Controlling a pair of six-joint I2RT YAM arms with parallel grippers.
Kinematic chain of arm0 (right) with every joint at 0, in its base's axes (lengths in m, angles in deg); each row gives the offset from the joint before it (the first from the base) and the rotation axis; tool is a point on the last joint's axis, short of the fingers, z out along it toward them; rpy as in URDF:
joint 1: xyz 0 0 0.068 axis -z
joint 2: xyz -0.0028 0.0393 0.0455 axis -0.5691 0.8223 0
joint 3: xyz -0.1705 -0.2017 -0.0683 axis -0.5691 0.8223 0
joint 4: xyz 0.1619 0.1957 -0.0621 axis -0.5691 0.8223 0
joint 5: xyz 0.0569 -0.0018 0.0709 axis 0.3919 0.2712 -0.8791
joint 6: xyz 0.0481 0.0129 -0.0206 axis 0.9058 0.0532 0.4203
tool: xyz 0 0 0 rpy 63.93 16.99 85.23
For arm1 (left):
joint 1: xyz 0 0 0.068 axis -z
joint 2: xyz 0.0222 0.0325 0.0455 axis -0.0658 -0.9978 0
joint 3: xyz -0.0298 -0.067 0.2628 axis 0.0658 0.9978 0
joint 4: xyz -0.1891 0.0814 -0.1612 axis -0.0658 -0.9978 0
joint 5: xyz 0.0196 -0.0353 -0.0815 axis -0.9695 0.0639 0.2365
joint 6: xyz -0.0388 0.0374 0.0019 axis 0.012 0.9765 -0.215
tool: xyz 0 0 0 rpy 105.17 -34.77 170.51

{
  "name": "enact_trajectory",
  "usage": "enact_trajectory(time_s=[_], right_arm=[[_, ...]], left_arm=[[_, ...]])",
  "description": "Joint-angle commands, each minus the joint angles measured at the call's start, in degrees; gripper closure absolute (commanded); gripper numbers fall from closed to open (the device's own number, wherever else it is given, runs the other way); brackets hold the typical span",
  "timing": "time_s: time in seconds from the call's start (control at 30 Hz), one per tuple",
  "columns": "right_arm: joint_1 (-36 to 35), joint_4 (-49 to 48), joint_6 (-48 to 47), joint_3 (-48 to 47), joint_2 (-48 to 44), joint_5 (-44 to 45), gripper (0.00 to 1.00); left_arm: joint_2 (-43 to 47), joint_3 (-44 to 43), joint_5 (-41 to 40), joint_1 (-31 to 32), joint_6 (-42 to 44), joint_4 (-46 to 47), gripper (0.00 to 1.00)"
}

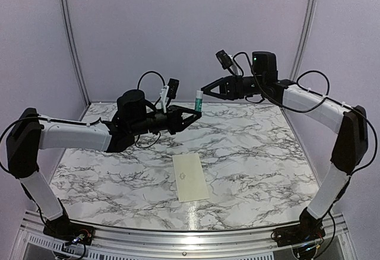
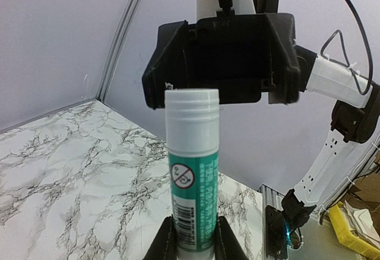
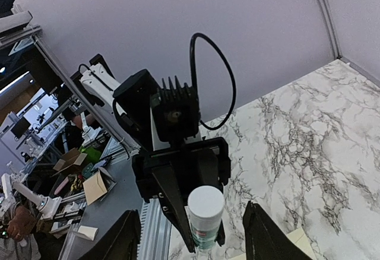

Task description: Place the letter into the envelope and seal it

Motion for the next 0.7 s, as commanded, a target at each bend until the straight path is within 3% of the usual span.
enact_trajectory(time_s=[0.0, 0.2, 0.47, 0.67], right_arm=[[-2.5, 0.3, -0.7, -2.1, 0.6, -2.2, 0.46], [-3.4, -4.5, 3.9, -2.5, 2.6, -2.9, 0.59], [-3.8, -11.4, 10.6, -1.5, 4.1, -3.1, 0.95], [-3.8, -9.5, 8.9, -1.0, 4.1, -1.1, 1.00]], left_arm=[[0.0, -2.2, 1.9, -0.1, 0.3, 2.4, 0.90], [0.0, -2.2, 2.0, 0.0, -0.1, 2.4, 0.90], [-0.4, -2.4, 1.9, -0.1, -0.2, 2.1, 0.90], [-0.2, -2.3, -0.3, 0.0, 0.2, 2.0, 0.90]])
